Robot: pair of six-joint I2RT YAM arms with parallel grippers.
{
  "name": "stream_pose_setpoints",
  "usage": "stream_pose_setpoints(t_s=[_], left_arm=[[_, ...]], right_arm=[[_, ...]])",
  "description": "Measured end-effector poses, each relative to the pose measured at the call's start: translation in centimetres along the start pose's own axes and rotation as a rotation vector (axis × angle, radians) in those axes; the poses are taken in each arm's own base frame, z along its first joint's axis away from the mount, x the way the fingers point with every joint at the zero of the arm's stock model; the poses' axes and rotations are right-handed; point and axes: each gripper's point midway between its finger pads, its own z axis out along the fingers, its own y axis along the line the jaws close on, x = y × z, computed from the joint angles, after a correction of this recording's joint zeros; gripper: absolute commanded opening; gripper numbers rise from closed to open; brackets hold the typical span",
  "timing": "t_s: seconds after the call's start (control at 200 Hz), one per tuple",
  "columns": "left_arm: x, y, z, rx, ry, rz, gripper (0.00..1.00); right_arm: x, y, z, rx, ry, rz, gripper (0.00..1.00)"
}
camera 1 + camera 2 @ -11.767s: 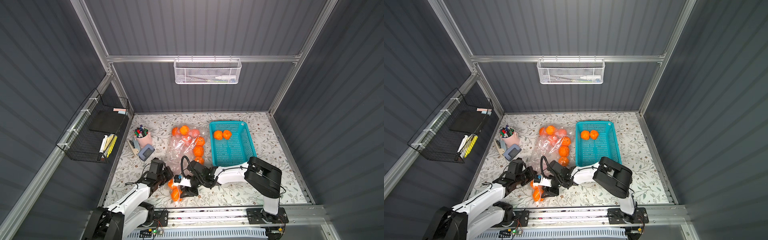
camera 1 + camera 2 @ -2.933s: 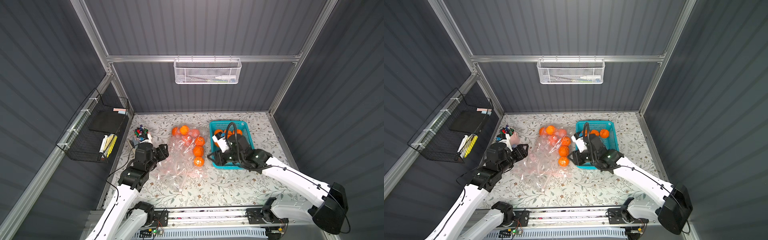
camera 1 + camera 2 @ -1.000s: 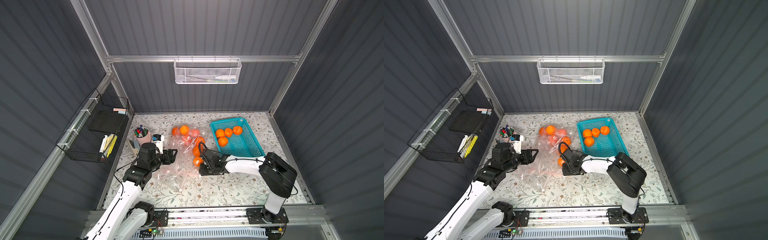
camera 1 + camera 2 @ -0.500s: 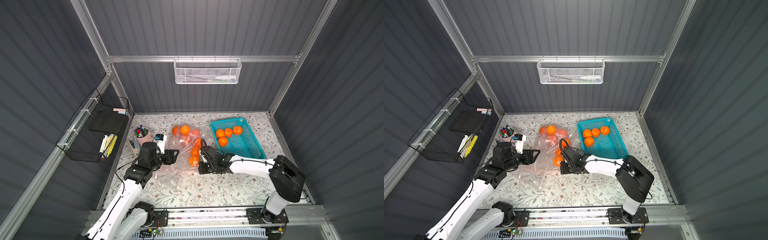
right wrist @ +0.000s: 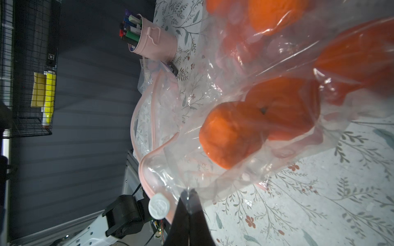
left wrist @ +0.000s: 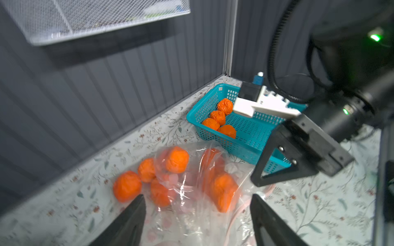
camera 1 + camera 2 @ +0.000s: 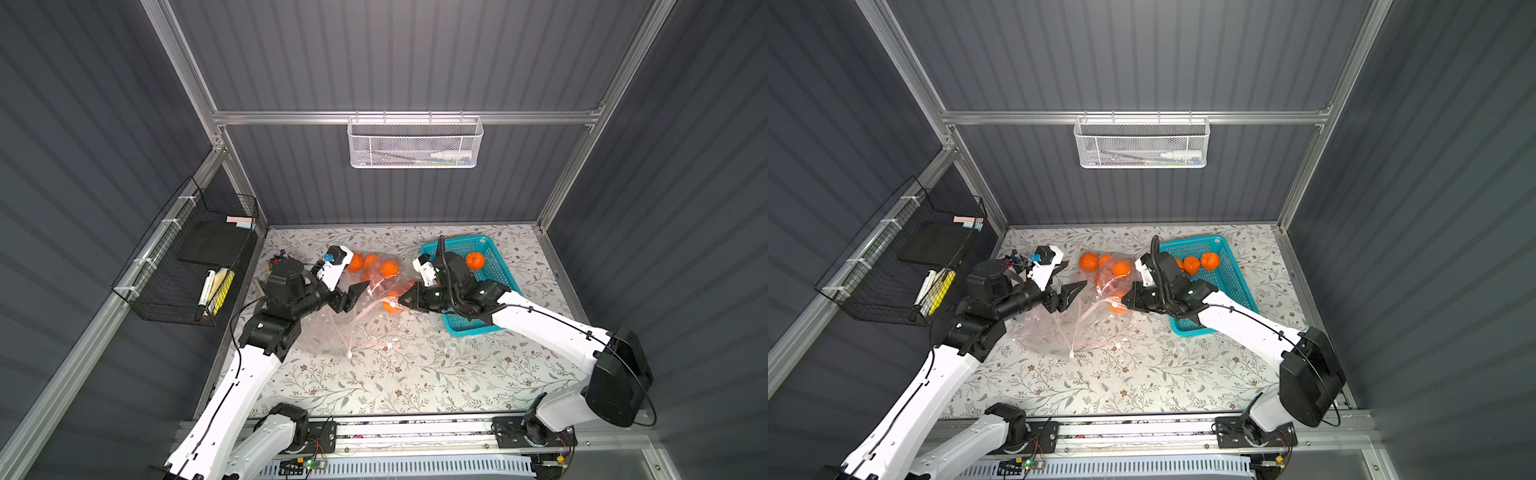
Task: Open the zip-top bag and take out the orange
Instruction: Unzip the zipper on the zipper food storage bag.
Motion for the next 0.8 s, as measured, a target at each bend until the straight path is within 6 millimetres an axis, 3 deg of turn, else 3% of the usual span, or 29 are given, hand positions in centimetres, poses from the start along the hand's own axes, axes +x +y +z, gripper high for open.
stream_pose_setpoints(t_s=[0.11, 0.21, 0.325, 0.425, 0.57, 0.7, 0.8], left_arm=[[-0.1, -1.4, -0.1, 0.054, -0.021, 0.154, 0.80], [0.8, -2.4, 1.2, 0.113, -0.003, 0.251, 0.78], [3.2, -4.1, 4.1, 0.191, 0.067, 0.323, 0.78], [6.0, -5.3, 6.2, 0.233, 0.145, 0.363, 0.71], [8.9, -5.4, 8.2, 0.229, 0.242, 0.400, 0.64], [9.9, -4.8, 8.5, 0.191, 0.275, 0.423, 0.50], [9.7, -4.4, 8.5, 0.167, 0.273, 0.434, 0.29]], right_arm=[[0.1, -0.3, 0.1, -0.026, 0.039, 0.046, 0.00], [0.4, -0.3, 0.2, -0.044, 0.066, 0.070, 0.00], [0.6, 0.0, 0.1, -0.066, 0.089, 0.087, 0.00], [0.8, 0.2, 0.1, -0.078, 0.100, 0.094, 0.00], [0.8, 0.4, 0.1, -0.090, 0.107, 0.100, 0.00], [0.7, 0.4, 0.0, -0.094, 0.107, 0.101, 0.00], [0.6, 0.4, 0.1, -0.096, 0.107, 0.102, 0.00]])
